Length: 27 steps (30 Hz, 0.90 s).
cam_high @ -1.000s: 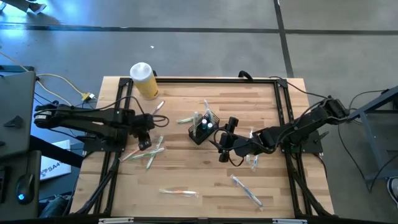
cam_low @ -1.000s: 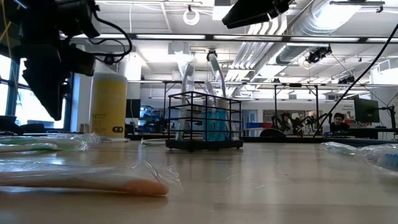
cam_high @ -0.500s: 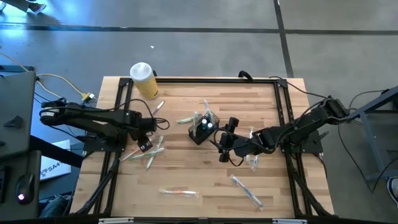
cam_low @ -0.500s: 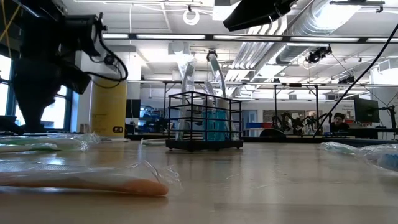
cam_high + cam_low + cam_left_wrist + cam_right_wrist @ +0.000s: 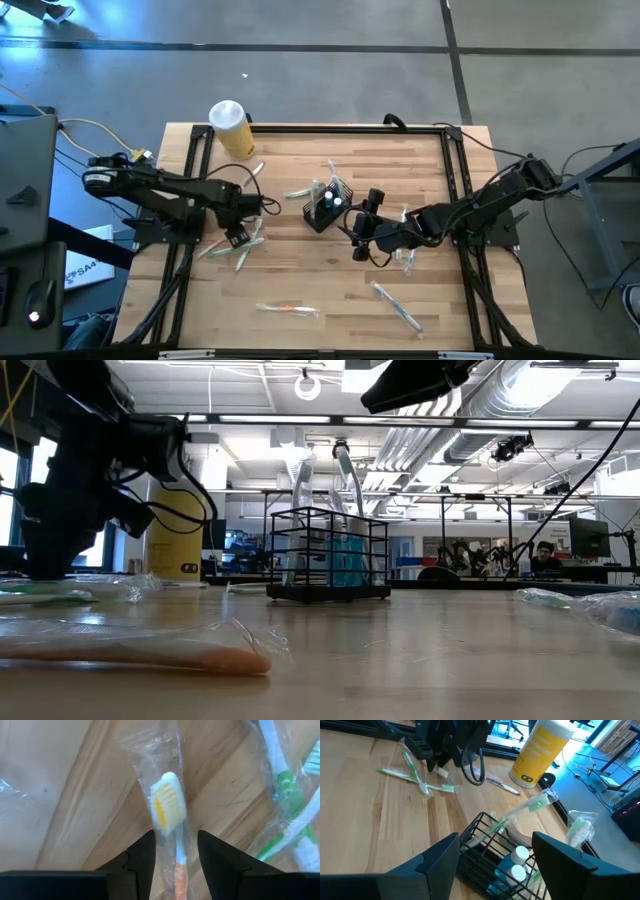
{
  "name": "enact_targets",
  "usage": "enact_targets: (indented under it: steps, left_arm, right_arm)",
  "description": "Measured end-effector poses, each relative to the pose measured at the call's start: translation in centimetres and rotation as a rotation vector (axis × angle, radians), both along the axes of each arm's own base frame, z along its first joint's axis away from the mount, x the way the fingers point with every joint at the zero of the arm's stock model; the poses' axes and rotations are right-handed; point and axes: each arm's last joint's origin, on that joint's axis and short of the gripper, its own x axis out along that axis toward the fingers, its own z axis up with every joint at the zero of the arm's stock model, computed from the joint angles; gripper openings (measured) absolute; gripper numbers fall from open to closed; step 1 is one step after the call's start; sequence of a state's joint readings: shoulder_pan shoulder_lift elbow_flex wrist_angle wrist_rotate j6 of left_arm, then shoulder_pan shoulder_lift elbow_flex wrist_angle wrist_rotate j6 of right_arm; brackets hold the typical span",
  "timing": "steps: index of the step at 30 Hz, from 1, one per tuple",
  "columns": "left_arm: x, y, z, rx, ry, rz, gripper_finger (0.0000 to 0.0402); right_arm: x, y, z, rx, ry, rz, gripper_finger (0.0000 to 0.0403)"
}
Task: Pick & Place toothbrushing station
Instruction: Put the orange toothbrush into the wire organizer
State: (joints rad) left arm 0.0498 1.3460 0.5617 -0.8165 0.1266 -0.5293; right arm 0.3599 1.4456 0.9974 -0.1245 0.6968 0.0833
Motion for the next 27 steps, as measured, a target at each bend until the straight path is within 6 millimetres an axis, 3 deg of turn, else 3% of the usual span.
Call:
enact_targets:
  steps: [5,11,14,17,21,27]
  left_arm:
    - [0.1,0.2,-0.8,0.056,0.061,-0.001,0.0127]
    - [1.3,0.4,0.4,0.113,0.000,-0.046,0.0025]
    - [2.3,0.6,1.5,0.168,-0.058,-0.062,0.0012]
    - [4.4,0.6,3.2,0.260,-0.201,-0.090,0.0007]
    - [5.6,-0.4,5.3,0.309,-0.244,-0.226,0.0005]
    - [7.1,-2.1,10.9,0.373,-0.460,-0.350,0.0003]
  right_arm:
    - [0.0,0.0,0.0,0.001,0.000,0.000,0.0243]
    - [0.0,0.0,0.0,0.001,0.001,0.000,0.0243]
    - [0.0,0.0,0.0,0.001,0.001,0.000,0.0243]
    - [0.0,0.0,-0.1,-0.001,0.007,0.001,0.0243]
    - [-0.1,0.0,-0.2,-0.004,0.016,-0.003,0.0243]
    - [-0.1,-0.1,-0.2,0.010,0.017,-0.012,0.0243]
